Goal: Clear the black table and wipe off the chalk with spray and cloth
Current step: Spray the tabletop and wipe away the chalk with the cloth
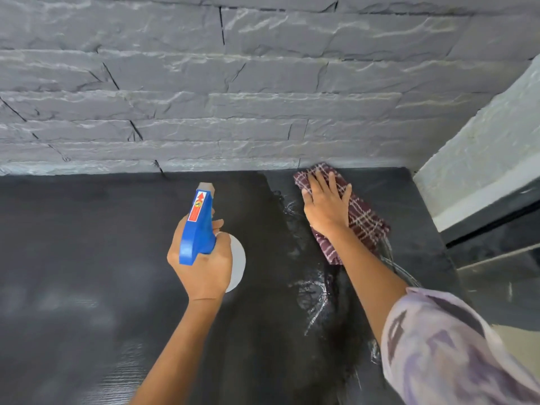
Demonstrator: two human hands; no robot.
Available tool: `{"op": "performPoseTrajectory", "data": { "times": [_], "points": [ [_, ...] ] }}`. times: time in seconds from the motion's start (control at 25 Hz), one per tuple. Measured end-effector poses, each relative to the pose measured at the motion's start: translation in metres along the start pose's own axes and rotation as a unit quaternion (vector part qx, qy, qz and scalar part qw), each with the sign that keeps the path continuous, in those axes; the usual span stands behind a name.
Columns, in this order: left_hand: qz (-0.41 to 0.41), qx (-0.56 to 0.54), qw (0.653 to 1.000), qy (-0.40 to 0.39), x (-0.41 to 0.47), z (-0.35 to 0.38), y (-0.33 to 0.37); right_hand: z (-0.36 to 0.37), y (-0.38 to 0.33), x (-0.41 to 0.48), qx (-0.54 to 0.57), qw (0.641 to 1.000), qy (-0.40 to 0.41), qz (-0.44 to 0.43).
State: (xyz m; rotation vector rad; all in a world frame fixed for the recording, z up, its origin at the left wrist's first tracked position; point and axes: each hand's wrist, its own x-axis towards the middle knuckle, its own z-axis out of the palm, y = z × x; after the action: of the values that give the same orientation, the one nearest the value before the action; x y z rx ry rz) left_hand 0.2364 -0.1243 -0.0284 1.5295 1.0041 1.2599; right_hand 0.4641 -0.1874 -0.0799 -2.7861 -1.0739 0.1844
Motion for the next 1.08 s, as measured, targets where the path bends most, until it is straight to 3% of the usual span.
{"op": "performPoseTrajectory", "data": {
  "times": [0.08, 0.2, 0.28, 0.36, 0.44, 0.56, 0.64, 0.72, 0.8, 0.88, 0.96, 1.08],
  "points": [
    [0.0, 0.002, 1.0, 0.005, -0.001, -0.001, -0.001, 0.004, -0.013, -0.01, -0.024, 0.991, -0.035, -0.129],
    [-0.012, 0.007, 1.0, 0.009, -0.001, -0.003, -0.004, 0.013, -0.015, -0.086, -0.038, 0.943, -0.056, -0.327],
    [-0.011, 0.013, 1.0, 0.004, -0.002, -0.003, -0.006, 0.017, 0.01, -0.131, -0.045, 0.922, -0.05, -0.382],
    [-0.009, 0.007, 1.0, -0.002, -0.002, -0.002, -0.008, 0.011, 0.044, -0.13, -0.035, 0.949, -0.021, -0.312],
    [-0.011, 0.003, 1.0, -0.01, -0.002, -0.001, -0.01, 0.001, 0.063, -0.092, -0.03, 0.99, 0.001, -0.137],
    [-0.013, 0.013, 1.0, -0.016, -0.004, -0.002, -0.01, -0.007, 0.042, -0.014, -0.031, 0.998, 0.004, 0.051],
    [-0.017, 0.011, 1.0, -0.011, -0.005, -0.003, -0.009, -0.002, 0.004, 0.006, -0.038, 0.998, -0.006, 0.039],
    [-0.02, 0.011, 1.0, -0.005, -0.004, -0.003, -0.008, 0.006, -0.028, -0.004, -0.05, 0.995, -0.012, -0.08],
    [-0.015, 0.017, 1.0, -0.009, -0.003, -0.003, -0.009, 0.013, -0.041, -0.041, -0.039, 0.973, -0.031, -0.227],
    [-0.019, 0.019, 1.0, -0.014, -0.003, -0.003, -0.01, 0.018, -0.034, -0.086, -0.036, 0.945, -0.038, -0.323],
    [-0.025, 0.013, 1.0, -0.012, -0.004, -0.003, -0.014, 0.02, -0.008, -0.105, -0.057, 0.948, -0.008, -0.312],
    [-0.031, 0.011, 0.999, -0.015, -0.003, -0.001, -0.018, 0.009, 0.011, -0.063, -0.049, 0.995, 0.032, -0.082]
  ]
}}
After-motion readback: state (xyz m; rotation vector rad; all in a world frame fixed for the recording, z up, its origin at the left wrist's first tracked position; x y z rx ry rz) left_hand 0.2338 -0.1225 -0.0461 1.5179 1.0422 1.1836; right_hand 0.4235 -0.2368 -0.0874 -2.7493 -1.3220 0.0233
